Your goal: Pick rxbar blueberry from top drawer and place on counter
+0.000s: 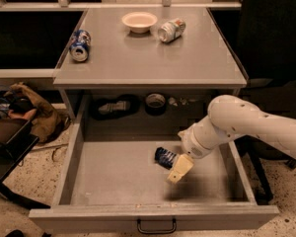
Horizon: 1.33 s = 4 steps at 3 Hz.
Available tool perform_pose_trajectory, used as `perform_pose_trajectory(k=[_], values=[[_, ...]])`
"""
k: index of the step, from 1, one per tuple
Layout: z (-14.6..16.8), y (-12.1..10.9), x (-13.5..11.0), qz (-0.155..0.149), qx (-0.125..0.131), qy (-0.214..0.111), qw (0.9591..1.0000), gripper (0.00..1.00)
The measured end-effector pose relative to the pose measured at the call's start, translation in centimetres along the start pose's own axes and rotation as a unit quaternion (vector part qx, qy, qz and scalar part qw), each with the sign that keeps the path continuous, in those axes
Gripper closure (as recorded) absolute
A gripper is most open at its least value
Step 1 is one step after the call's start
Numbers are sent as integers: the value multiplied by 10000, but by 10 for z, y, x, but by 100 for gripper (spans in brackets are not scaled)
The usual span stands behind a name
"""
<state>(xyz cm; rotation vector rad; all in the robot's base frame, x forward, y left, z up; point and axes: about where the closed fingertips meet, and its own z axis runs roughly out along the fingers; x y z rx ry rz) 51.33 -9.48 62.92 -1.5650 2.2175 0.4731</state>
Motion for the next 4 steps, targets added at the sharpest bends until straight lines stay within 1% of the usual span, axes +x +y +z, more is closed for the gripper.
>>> perform_pose_trajectory(k=[1, 3, 4], values=[[12, -5, 1, 84, 41, -56, 9999, 0], [34, -3, 6, 179, -78, -72, 9998, 0], [40, -1, 8, 191, -118, -61, 9997, 0]])
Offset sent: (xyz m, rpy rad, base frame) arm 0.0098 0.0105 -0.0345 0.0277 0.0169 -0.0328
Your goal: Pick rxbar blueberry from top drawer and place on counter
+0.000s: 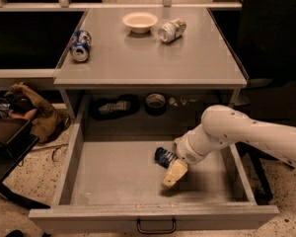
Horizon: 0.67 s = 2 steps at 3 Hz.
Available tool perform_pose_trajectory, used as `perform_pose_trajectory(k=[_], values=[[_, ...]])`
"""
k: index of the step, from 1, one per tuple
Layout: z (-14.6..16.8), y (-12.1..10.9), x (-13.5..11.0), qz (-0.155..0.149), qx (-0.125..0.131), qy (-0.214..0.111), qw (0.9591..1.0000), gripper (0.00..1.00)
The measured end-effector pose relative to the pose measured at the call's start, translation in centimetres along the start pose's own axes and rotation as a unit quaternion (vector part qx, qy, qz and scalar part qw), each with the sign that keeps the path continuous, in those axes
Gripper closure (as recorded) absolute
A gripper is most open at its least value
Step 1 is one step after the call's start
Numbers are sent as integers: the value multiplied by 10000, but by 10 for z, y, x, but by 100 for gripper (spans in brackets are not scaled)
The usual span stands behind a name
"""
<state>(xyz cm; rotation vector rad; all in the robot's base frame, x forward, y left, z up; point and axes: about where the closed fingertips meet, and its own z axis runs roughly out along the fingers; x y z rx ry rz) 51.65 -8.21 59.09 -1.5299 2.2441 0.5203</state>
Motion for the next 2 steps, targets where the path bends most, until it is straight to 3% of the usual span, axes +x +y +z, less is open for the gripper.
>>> perform_pose_trajectory(k=[2], values=[[0, 0, 0, 0, -1, 0, 10000, 42]])
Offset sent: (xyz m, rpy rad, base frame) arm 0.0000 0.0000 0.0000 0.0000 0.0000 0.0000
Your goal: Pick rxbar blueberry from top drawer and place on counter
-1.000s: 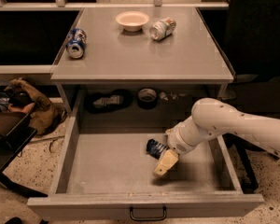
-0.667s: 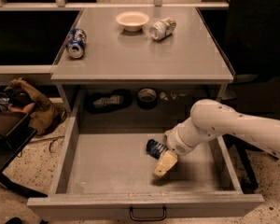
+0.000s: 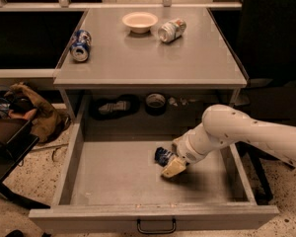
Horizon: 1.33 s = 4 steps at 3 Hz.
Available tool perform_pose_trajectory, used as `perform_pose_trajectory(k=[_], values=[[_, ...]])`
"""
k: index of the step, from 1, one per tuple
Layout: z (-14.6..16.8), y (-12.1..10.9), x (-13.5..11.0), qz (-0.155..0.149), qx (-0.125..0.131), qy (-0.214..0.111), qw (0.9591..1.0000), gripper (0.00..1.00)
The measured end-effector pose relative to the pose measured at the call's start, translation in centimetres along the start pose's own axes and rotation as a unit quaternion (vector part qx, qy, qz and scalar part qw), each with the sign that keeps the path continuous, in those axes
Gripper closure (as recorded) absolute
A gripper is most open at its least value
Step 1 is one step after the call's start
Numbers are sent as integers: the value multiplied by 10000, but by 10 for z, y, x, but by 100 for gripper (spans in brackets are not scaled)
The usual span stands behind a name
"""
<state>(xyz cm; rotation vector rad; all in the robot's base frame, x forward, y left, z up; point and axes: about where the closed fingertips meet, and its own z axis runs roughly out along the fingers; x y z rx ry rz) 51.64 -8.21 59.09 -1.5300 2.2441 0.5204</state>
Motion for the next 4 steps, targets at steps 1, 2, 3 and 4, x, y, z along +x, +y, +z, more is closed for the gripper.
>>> perform_pose_trajectory(k=[1, 2, 3, 4], values=[[0, 0, 0, 0, 0, 0, 10000, 65], [-8, 1, -5, 0, 0, 0, 10000, 88], [-12, 1, -7, 0, 0, -1, 10000, 100], [-58, -1, -36, -276, 57, -351, 9990, 100]])
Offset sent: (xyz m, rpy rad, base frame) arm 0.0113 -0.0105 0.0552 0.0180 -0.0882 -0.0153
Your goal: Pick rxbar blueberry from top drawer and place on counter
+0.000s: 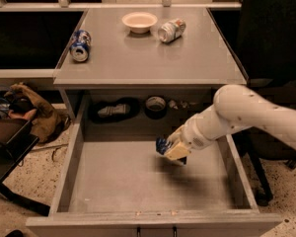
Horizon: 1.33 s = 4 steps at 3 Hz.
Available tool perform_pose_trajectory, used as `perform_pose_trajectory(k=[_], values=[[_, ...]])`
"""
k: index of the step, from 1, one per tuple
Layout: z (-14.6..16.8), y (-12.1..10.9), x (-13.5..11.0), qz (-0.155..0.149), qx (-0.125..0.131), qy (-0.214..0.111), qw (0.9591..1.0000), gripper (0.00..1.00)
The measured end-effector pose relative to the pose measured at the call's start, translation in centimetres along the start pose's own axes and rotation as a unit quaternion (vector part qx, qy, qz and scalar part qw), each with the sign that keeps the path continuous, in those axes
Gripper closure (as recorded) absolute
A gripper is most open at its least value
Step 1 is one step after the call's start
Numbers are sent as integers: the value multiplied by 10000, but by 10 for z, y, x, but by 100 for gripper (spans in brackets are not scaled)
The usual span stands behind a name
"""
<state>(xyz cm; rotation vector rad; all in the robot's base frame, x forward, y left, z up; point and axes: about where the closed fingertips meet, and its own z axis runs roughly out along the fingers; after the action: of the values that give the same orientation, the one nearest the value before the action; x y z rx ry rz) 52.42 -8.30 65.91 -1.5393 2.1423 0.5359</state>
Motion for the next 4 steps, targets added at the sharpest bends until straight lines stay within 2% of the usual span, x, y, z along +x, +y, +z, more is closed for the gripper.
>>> perform_pose_trajectory(k=[1, 2, 3, 4], values=[[-54, -5, -48, -485, 138, -324, 9982, 100], [-91, -9, -84, -895, 297, -533, 9941, 100], [-91, -9, -84, -895, 297, -533, 9941, 100], [-110, -22, -104, -995, 402, -765, 9913, 100]])
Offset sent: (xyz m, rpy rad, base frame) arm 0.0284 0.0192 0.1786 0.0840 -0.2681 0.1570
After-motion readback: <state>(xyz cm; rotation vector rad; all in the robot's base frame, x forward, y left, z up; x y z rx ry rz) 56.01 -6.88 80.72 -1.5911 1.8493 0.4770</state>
